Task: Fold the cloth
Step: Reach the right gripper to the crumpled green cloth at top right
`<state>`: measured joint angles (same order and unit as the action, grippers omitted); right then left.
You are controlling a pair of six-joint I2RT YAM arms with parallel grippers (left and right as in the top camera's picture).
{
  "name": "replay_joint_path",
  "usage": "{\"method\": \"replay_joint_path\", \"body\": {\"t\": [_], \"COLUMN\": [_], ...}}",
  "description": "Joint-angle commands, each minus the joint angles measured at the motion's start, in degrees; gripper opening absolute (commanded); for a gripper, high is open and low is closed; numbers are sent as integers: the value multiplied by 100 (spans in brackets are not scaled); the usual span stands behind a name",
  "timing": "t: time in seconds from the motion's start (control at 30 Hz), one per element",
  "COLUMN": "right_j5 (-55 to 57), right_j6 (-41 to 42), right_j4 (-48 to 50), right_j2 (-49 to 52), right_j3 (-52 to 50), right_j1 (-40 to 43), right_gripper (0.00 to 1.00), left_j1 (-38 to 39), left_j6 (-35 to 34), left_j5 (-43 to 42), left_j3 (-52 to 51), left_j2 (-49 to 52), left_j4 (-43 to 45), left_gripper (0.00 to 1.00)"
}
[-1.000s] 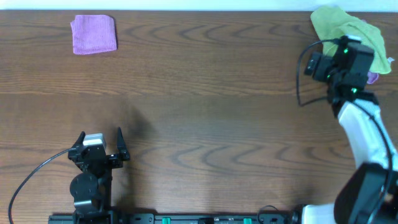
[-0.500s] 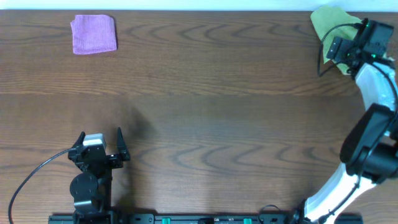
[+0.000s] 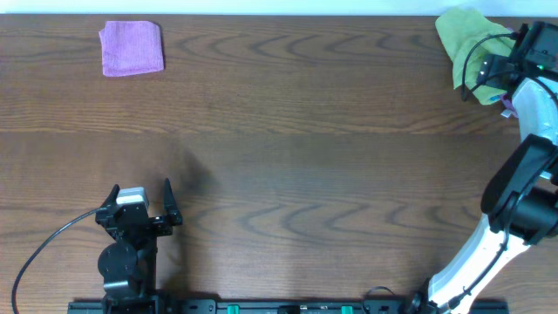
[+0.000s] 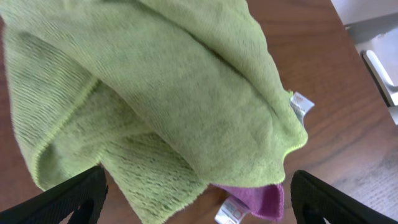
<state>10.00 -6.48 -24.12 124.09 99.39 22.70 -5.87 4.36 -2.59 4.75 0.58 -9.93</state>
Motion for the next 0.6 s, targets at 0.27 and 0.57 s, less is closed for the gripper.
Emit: {"method": "replay_joint_path", "body": {"t": [0.27,0.57], "right_j5": [-1255,-1757], "right_j6": [-87,149], "right_j4": [-289,-24], "right_j2": [181,898], "right_j3": [131,133], "right_j1": [-195,-365], "right_gripper": [90,84], "left_j1": [24,24], "left_j6": [37,37], "left_j5": [20,20], "left_j3": [-181,-181], "left_j2": [-37,-37], "left_j4": [-46,-46], "left_gripper": [95,95]}}
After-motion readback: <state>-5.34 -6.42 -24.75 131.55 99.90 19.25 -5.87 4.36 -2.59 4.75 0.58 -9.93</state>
